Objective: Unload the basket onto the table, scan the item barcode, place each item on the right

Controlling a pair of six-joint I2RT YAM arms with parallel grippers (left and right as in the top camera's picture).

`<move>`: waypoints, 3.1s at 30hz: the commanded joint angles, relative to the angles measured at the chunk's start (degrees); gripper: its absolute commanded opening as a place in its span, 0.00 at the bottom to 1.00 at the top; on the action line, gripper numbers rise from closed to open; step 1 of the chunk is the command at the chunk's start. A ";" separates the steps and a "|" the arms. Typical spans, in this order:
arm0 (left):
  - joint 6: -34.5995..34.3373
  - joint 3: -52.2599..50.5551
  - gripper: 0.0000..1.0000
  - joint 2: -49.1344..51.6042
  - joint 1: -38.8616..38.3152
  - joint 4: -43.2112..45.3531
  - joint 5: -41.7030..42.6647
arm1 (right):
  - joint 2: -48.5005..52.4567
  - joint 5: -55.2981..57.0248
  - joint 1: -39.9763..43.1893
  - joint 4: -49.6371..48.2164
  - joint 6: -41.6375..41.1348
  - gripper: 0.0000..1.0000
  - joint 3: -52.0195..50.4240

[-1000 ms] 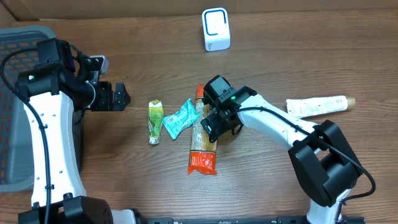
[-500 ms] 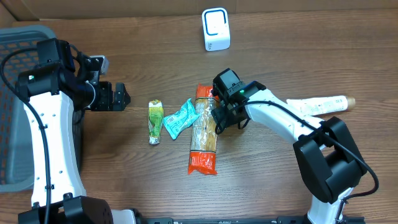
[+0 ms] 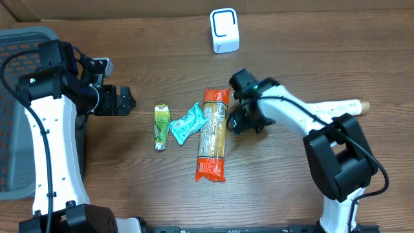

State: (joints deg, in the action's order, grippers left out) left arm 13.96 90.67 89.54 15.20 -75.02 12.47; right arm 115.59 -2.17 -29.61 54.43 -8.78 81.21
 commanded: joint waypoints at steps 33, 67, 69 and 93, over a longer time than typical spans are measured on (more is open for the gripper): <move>1.27 0.17 0.99 -0.39 -0.13 0.11 0.85 | 3.48 15.93 -1.51 -2.47 4.11 1.00 -0.57; 1.27 0.17 1.00 -0.39 -0.13 0.11 0.85 | 3.15 -17.18 7.26 -1.27 10.32 0.09 -3.67; 1.27 0.17 1.00 -0.39 -0.13 0.11 0.85 | 3.15 -17.18 7.26 -0.48 10.29 0.04 -2.32; 1.27 0.17 0.99 -0.39 -0.13 0.11 0.85 | 0.92 29.16 -10.36 4.20 -7.98 0.44 0.81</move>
State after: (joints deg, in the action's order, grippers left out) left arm 13.96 90.67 89.54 15.20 -75.05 12.45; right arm 117.27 22.68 -37.36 58.96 -14.83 83.96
